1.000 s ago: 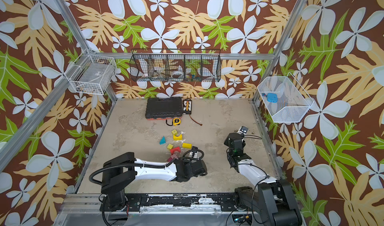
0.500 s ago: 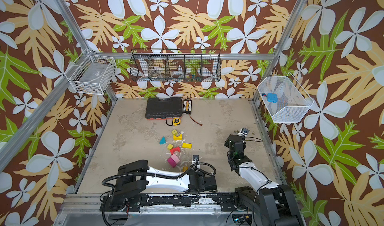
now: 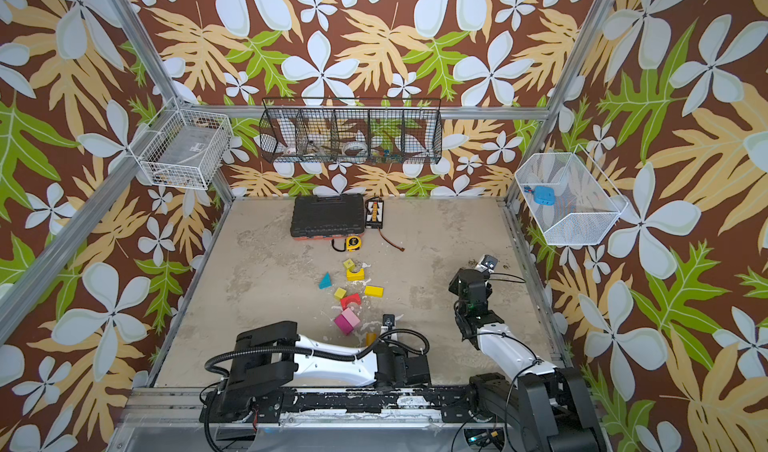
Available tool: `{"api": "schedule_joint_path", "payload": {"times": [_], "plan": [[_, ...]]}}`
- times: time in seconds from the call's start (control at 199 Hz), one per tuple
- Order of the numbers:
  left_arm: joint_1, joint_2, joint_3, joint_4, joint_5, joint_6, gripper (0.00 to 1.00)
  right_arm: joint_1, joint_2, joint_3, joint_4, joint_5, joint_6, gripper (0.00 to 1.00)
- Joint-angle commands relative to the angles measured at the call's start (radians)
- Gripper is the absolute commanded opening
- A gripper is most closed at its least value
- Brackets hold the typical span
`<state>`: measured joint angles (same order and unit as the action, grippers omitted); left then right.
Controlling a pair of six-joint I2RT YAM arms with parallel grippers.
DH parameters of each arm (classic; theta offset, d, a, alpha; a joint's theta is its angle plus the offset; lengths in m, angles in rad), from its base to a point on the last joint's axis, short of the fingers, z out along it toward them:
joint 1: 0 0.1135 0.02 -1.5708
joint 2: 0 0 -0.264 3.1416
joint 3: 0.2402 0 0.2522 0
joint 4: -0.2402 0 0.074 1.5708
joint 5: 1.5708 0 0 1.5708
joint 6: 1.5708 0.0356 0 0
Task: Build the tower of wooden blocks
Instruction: 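Pull the red block toward the robot beside the orange block with the left gripper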
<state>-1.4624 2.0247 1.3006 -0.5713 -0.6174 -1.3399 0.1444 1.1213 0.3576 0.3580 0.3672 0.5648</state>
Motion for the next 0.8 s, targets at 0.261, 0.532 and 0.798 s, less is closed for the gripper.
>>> {"api": "schedule_joint_path", "payload": {"times": [0.261,0.532,0.798], "plan": [[-0.002,-0.020,0.034,-0.056,-0.047,-0.011,0.48,0.001,0.009,0.009,0.013,0.007,0.001,0.58],[-0.002,-0.100,0.018,-0.064,-0.079,0.017,0.53,0.001,0.016,0.014,0.010,0.009,0.001,0.58],[0.002,-0.399,-0.049,-0.203,-0.304,0.075,0.61,0.000,0.020,0.016,0.014,-0.015,-0.011,0.52]]}}
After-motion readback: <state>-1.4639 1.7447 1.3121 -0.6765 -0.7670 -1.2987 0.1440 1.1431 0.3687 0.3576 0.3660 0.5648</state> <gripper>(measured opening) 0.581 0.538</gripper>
